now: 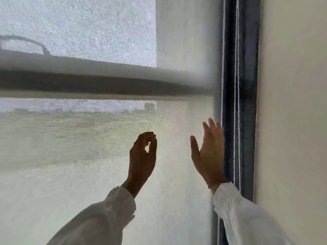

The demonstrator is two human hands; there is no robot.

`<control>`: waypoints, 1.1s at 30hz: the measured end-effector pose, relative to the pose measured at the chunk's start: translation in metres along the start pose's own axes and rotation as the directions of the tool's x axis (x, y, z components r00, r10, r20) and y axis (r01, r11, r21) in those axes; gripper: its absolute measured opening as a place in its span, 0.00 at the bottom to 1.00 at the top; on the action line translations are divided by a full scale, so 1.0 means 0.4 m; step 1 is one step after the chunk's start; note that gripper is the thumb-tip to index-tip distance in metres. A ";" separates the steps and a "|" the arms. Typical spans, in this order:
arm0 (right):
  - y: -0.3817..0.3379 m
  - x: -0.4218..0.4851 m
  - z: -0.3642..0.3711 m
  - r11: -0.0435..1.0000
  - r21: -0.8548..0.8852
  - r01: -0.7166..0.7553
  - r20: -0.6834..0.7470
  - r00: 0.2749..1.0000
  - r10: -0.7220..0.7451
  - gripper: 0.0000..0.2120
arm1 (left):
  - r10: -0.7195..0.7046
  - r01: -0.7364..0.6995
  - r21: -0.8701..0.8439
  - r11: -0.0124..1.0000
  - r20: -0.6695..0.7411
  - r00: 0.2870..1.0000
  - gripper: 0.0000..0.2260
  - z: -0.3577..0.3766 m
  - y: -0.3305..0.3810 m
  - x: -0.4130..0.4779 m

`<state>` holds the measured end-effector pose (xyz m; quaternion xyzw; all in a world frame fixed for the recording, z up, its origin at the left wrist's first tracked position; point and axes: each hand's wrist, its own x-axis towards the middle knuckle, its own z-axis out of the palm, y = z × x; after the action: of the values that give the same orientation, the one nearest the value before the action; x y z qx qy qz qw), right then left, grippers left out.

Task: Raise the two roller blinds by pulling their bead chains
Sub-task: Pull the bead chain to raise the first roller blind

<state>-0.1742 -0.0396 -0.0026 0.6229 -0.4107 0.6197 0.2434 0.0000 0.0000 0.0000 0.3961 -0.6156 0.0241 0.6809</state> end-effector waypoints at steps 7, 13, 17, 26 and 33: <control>0.307 0.053 0.075 0.978 -0.035 -0.204 -0.018 0.979 0.204 0.24 | -0.285 0.352 -0.250 0.902 0.267 0.921 0.04 0.386 -0.003 0.091; 0.395 0.100 0.104 0.996 -0.074 -0.055 -0.077 0.996 0.050 0.21 | -0.232 0.411 -0.347 0.843 0.455 0.860 0.07 0.594 0.004 0.134; 0.436 0.129 0.120 0.999 -0.051 -0.009 -0.076 0.997 0.005 0.21 | -0.235 0.481 -0.447 0.754 0.501 0.833 0.07 0.671 0.007 0.173; 0.429 0.153 0.115 0.973 0.219 -0.078 -0.186 0.975 0.120 0.22 | -0.220 0.493 -0.643 0.586 0.460 0.860 0.07 0.745 0.046 0.238; 0.432 0.115 0.081 0.967 0.254 0.019 -0.304 0.951 0.061 0.15 | -0.050 0.362 -0.683 0.634 0.432 0.901 0.11 0.706 0.096 0.251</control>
<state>-0.3012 -0.1695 0.0030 0.5399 -0.2915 0.7594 0.2164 -0.2272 -0.1799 0.0855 0.1459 -0.6370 -0.3869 0.6506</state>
